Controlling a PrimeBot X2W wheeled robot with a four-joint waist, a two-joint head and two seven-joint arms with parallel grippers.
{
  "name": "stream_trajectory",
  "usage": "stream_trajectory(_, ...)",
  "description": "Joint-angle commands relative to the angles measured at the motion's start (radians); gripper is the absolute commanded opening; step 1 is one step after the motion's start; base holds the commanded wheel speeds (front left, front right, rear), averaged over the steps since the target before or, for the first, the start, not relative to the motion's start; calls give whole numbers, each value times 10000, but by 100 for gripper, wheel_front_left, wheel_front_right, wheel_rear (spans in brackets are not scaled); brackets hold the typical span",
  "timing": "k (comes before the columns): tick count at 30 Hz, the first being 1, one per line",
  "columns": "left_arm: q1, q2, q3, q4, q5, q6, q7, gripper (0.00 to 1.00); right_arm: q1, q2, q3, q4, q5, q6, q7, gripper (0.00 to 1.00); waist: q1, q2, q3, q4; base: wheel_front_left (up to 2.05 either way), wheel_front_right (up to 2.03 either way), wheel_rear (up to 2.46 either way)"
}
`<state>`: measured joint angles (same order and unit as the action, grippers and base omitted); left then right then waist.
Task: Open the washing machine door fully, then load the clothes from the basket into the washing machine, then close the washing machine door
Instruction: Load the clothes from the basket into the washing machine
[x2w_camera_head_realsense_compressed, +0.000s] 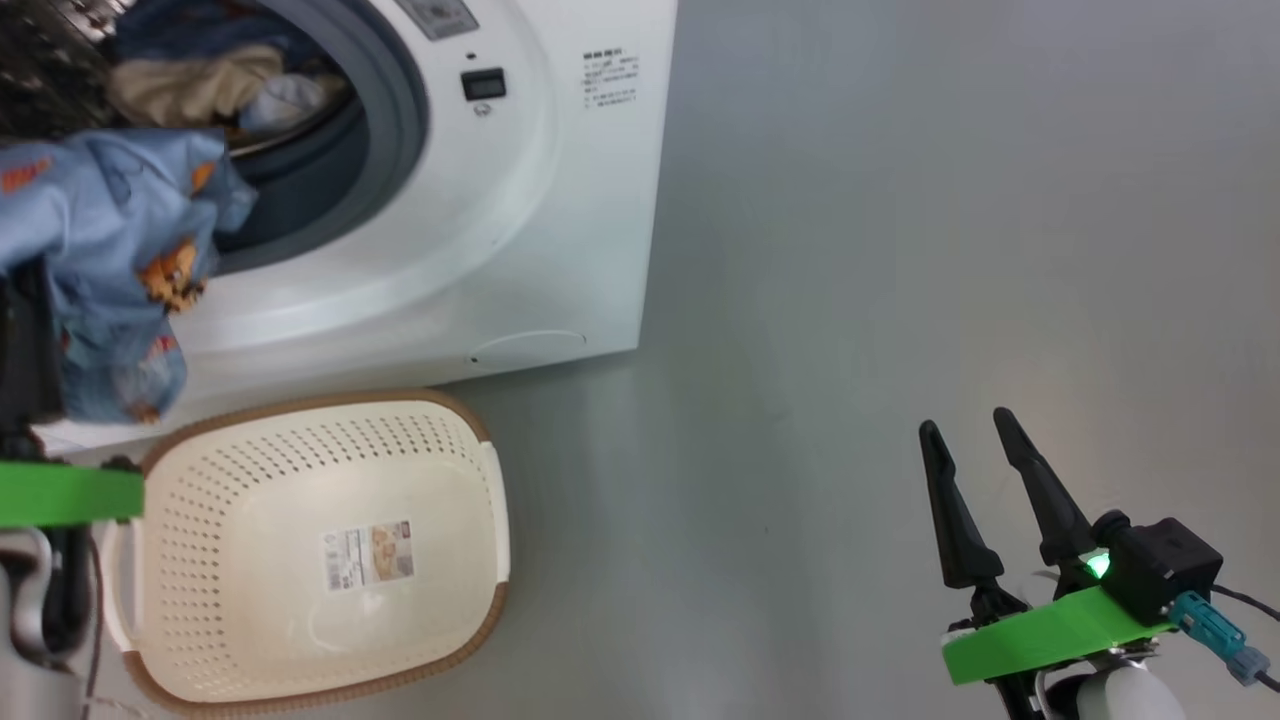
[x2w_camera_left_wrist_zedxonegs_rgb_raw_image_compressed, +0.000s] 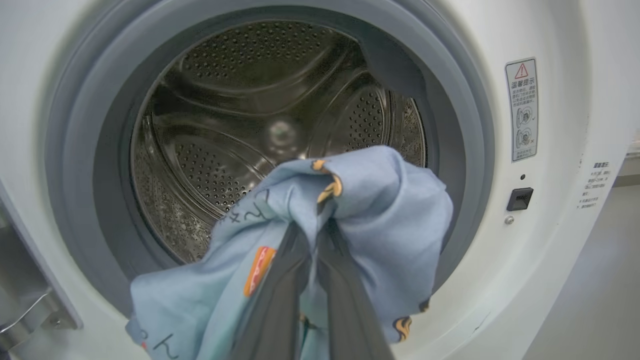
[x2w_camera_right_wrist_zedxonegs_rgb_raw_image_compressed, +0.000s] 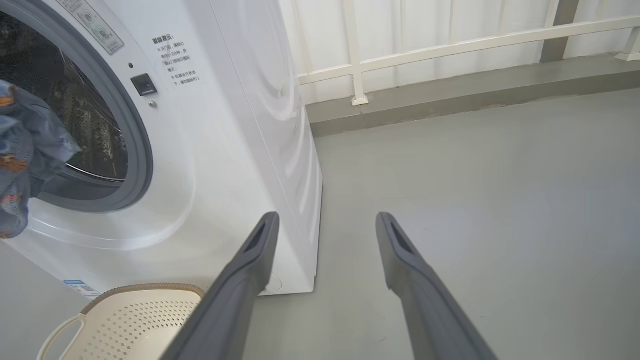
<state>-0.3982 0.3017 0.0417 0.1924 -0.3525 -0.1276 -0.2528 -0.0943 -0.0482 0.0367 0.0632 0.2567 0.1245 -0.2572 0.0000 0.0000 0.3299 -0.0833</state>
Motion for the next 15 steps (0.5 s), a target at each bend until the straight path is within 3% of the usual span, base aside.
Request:
stream_trajectory(1,-598,655,200,-93,-10,-31,-90,0,-224,-20,327,-314,77,62,-46,100,0,0,583,-291,0,0,0)
stream_trajectory(15,-3122,1727,-473,1085,-525,-31,-90,0,-461,-20,594,-629,303,62,-46,100,0,0,1847,-794,0,0,0)
